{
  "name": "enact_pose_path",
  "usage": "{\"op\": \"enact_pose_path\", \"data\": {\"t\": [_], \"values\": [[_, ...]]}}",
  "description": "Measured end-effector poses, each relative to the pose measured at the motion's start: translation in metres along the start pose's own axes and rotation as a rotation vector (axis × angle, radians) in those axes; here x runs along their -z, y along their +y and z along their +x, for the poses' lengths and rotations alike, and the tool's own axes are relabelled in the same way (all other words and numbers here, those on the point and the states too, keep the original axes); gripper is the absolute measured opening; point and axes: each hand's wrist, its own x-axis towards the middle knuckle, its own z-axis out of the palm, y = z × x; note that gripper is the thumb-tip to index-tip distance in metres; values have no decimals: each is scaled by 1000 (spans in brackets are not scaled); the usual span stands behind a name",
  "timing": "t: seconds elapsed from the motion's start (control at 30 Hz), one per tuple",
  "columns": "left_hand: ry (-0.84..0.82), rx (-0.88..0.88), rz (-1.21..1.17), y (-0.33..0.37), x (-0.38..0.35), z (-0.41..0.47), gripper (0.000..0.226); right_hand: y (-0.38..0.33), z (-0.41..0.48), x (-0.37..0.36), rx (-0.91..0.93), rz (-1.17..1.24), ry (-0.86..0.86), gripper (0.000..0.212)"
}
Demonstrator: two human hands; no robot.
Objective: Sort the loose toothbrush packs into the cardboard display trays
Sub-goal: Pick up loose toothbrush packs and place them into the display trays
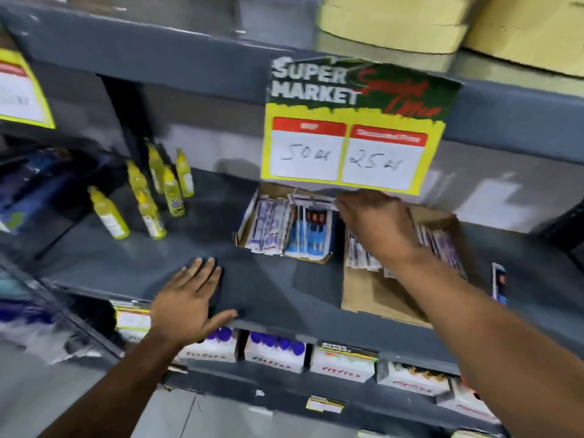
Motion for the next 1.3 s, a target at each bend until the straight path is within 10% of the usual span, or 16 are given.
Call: {"op": "enact_pose_path", "data": {"t": [0.3, 0.53, 0.77, 0.93, 1.3], "values": [[13, 1, -146, -1, 2, -3, 99, -84, 33, -39, 408, -138, -332, 18], [-75, -14, -165, -5, 4, -3, 117, -133, 31, -54, 215, -73, -774, 21], [-87, -17, -135, -8, 1, -4, 121, -112, 20, -28, 82, 57, -624, 25], [-21, -26, -105, 0, -10, -1, 119, -16, -22, 6, -298, 221, -371, 12], [-150, 41, -31, -15, -30, 8, 122, 192, -220, 27, -1336, 59, -689, 37]]}}
